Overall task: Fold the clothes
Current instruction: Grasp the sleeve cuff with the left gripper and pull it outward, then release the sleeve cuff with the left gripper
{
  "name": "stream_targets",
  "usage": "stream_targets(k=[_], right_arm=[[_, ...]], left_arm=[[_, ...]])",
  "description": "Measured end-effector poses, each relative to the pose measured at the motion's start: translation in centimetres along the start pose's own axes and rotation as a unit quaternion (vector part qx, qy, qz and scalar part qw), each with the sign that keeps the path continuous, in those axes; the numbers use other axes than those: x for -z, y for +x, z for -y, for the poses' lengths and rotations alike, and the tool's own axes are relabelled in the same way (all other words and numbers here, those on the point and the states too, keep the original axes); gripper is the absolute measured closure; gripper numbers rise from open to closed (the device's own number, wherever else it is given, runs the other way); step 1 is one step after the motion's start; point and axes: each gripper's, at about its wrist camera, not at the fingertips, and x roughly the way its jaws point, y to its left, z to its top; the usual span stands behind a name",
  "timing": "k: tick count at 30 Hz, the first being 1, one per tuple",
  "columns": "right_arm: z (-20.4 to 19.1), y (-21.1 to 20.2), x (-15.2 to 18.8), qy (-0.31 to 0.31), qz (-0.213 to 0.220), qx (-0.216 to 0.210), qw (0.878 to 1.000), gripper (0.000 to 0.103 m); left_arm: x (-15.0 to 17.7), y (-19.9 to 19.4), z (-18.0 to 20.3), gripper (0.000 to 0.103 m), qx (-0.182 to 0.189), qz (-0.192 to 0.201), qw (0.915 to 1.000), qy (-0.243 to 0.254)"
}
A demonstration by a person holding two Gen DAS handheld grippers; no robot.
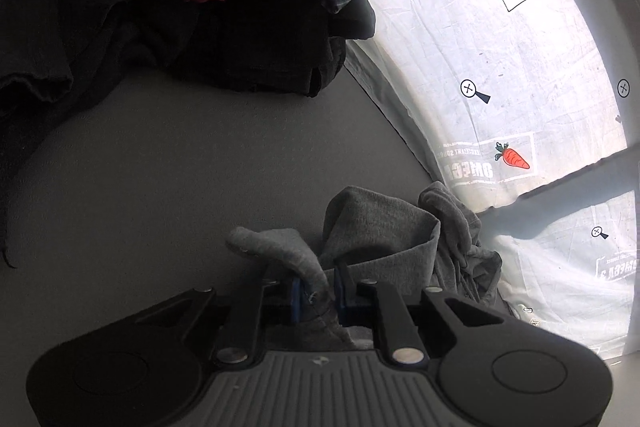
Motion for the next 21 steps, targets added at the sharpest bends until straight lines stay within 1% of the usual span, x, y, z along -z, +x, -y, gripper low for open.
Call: stream_targets(k=[4, 6, 8, 10, 12, 13, 15, 16, 19, 20, 21], right_arm=[[0.0, 0.0, 0.0, 0.001, 0.001, -0.001, 1.0, 0.0], [0.1, 0.0, 0.1, 0.001, 0.001, -0.001, 1.0, 0.0], [0.1, 0.0, 0.1, 0.002, 0.001, -0.002, 1.0, 0.0], [0.1, -0.1, 0.1, 0.002, 0.002, -0.003, 1.0, 0.0], [0.1, -0.1, 0.1, 0.002, 0.002, -0.003, 1.0, 0.0], [0.1, -0.1, 0.1, 0.002, 0.002, -0.003, 1.0, 0.0], [0.1, -0.1, 0.1, 0.002, 0.002, -0.002, 1.0, 0.0], [0.1, 0.0, 0.1, 0.001, 0.002, -0.002, 1.0, 0.0], [0.1, 0.0, 0.1, 0.001, 0.002, -0.002, 1.0, 0.0], [0.1, 0.0, 0.1, 0.001, 0.002, -0.002, 1.0, 0.0], [0.0, 0.0, 0.1, 0.001, 0.002, -0.001, 1.0, 0.0]], left_arm=[[1.2, -4.4, 0.3, 0.088, -0.019, 0.045, 0.9988, -0.003], [2.2, -8.3, 0.5, 0.088, -0.021, 0.079, 0.9965, -0.017], [3.2, -12.5, 1.2, 0.088, -0.035, 0.123, 0.9918, -0.014], [4.1, -16.6, 2.3, 0.088, -0.057, 0.17, 0.9838, -0.002], [5.0, -20.0, 3.0, 0.089, -0.084, 0.214, 0.9731, 0.011], [5.3, -21.0, 3.2, 0.089, -0.096, 0.228, 0.9687, 0.016], [6.3, -23.2, 2.8, 0.089, -0.123, 0.265, 0.9556, 0.036], [6.7, -23.6, 2.5, 0.089, -0.141, 0.271, 0.9512, 0.043], [8.0, -23.3, 0.2, 0.089, -0.195, 0.27, 0.9415, 0.051], [8.3, -22.9, -0.8, 0.089, -0.21, 0.264, 0.9403, 0.046], [8.8, -22.5, -2.8, 0.089, -0.229, 0.248, 0.9409, 0.029]])
